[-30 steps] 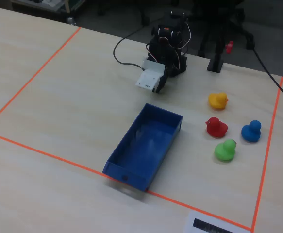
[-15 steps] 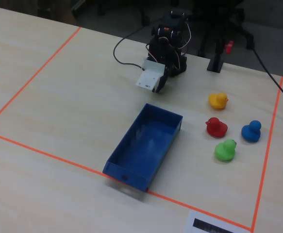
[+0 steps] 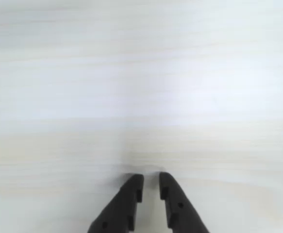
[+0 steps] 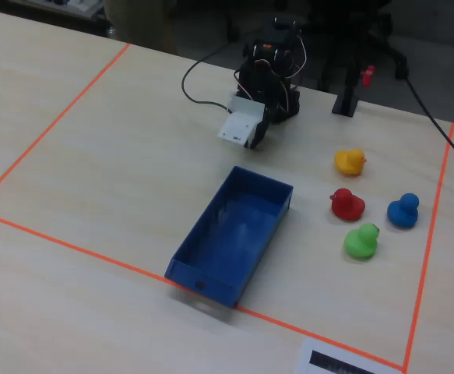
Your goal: Grasp green duck and put it into box.
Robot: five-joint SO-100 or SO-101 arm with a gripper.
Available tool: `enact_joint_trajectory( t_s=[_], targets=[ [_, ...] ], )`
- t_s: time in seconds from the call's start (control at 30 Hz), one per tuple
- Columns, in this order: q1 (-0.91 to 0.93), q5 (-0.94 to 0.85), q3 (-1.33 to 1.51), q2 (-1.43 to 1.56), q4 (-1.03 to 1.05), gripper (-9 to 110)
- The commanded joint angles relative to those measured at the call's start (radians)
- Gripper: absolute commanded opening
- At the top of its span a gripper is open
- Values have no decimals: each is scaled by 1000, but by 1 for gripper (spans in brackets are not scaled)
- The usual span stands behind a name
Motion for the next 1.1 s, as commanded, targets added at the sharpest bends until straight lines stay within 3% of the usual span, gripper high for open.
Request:
enact_joint_trajectory(
  t_s=[0.0,1.07],
  targets=[
    [0,11,-3,-14,12,1],
    [8,14,-3,-14,12,1]
  ],
)
